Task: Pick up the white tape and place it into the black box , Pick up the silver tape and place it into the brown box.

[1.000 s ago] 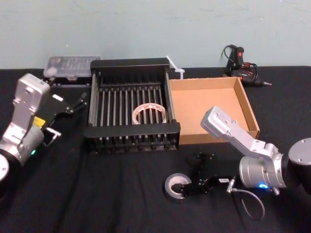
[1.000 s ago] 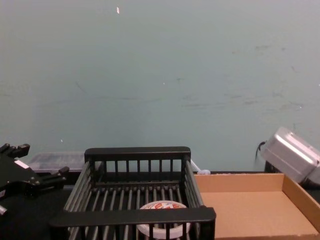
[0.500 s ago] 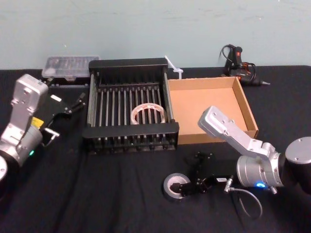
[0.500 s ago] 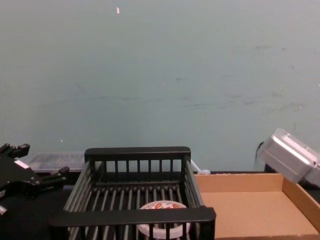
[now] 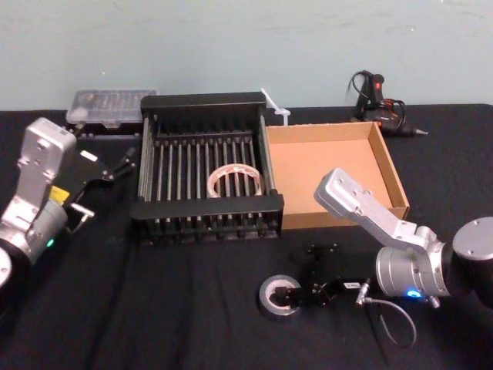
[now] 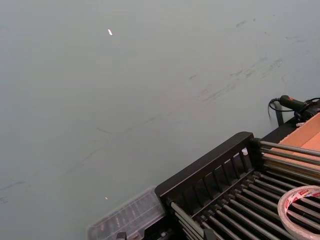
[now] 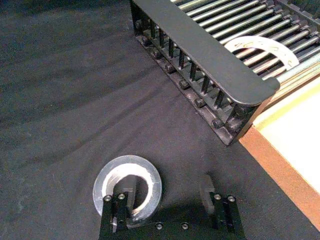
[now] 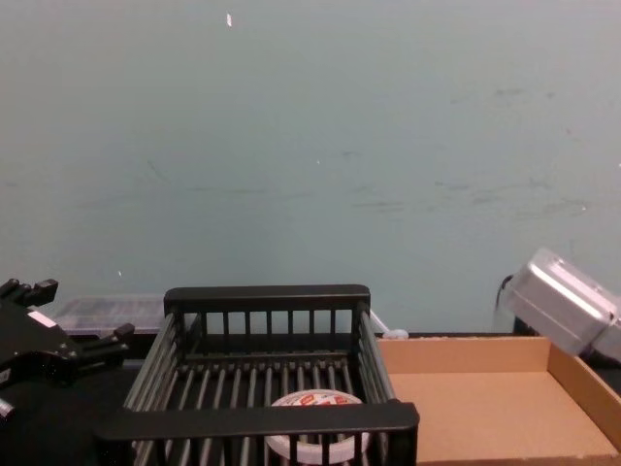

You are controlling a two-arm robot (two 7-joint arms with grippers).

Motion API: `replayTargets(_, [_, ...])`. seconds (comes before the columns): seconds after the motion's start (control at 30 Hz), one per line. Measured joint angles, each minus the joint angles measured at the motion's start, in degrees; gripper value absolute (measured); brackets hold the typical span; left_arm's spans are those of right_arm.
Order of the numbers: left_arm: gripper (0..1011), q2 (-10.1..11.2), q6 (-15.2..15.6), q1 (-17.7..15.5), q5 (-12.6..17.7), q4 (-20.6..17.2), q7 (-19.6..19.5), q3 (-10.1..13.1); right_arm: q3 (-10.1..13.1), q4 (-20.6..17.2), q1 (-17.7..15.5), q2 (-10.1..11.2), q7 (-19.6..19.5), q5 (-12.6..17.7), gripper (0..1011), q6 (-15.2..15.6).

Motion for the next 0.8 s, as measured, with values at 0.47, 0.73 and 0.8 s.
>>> replayTargets(0.47, [1001,0.00,0.00,0.00,0.00,0.00,0.00,0.00,0.00,-0.03,0.00,0.01,0.01,0.04,399,-0.01])
replayTargets(0.73, [1001,0.00,0.00,0.00,0.00,0.00,0.00,0.00,0.00,-0.03,-0.01,0.01,0.01,0.04,166,-0.01])
replayTargets(0.8, [1001,0.00,0.00,-0.01,0.00,0.00,0.00,0.00,0.00,-0.03,-0.01,0.01,0.01,0.04,161,0.00])
